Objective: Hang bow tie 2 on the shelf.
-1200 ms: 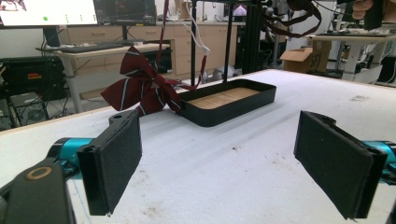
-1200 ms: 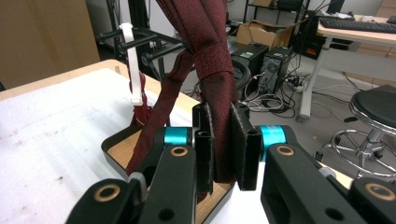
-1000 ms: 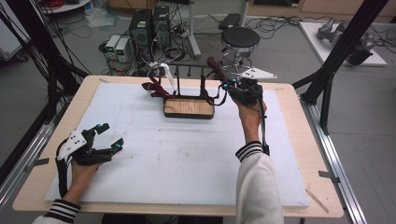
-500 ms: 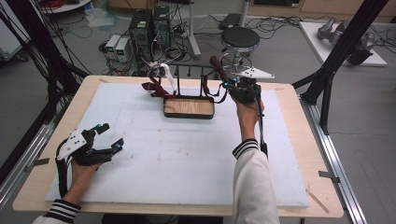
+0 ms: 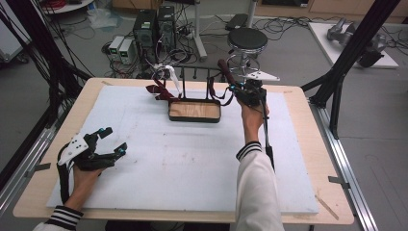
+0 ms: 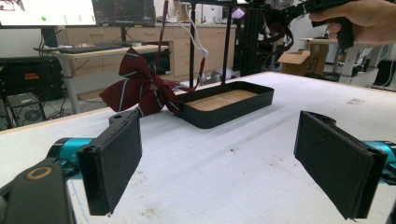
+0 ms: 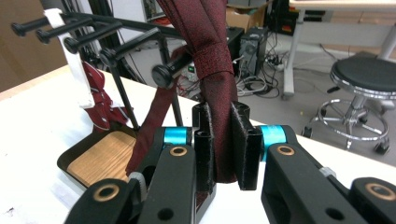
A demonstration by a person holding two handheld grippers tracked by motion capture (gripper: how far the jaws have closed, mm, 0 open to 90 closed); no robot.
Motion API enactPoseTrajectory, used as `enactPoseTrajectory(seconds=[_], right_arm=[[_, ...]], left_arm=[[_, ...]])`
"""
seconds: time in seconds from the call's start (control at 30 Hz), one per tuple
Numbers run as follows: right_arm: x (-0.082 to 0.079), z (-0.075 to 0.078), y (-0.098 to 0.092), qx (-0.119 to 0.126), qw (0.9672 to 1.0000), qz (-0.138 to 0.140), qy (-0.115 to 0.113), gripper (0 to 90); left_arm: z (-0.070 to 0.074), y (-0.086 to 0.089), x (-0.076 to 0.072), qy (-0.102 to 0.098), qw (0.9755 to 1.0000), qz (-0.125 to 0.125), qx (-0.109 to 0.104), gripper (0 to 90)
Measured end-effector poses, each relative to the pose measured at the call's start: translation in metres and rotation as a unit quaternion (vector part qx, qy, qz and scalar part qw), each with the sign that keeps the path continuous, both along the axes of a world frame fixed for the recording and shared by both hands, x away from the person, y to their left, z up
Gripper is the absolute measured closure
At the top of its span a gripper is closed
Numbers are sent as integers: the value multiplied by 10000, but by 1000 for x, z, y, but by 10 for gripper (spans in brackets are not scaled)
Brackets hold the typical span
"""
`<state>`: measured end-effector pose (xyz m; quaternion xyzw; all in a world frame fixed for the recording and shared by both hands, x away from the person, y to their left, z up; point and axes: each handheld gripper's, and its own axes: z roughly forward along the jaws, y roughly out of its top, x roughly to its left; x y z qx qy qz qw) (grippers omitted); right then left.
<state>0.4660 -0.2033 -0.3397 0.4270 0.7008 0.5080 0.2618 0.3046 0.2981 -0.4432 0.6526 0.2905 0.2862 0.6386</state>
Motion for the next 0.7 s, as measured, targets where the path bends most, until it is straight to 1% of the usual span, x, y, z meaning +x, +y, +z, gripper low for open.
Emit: enactPoseTrajectory(seconds=[0.17, 0.27, 0.3, 0.33, 0.4, 0.53, 0.57, 0.6, 0.67, 0.7], right_arm=[[3, -5, -2, -13, 9999, -56, 126, 807], [4, -7, -2, 7, 9997, -88, 243, 805], [6, -8, -2, 24, 9996, -64, 265, 804], [7, -10, -3, 57, 9994, -39, 343, 802], [7, -12, -3, 54, 9991, -44, 430, 802], [9, -14, -4, 9, 9987, -33, 506, 799], [9, -15, -4, 4, 9984, -45, 572, 798], [10, -16, -5, 6, 9981, -25, 618, 793], [11, -19, -6, 81, 9970, 103, 767, 777], [11, -20, -6, 44, 9965, 137, 825, 775]], left_arm=[[0, 0, 0, 2, 10000, 0, -1, 156], [0, 0, 0, 8, 10000, -8, 5, 155], [0, 0, 0, 13, 10000, -16, 8, 156], [0, 0, 0, 18, 10000, -21, 4, 156], [0, 0, -1, 4, 10000, -16, -7, 156], [0, 1, 0, 10, 10000, -12, -9, 156], [-1, 0, 0, 13, 10000, -13, -7, 156], [-1, 0, 0, 11, 10000, -16, -8, 156], [0, 0, -1, 9, 10000, -29, -11, 156], [0, 0, -1, 4, 10000, -25, -7, 156]])
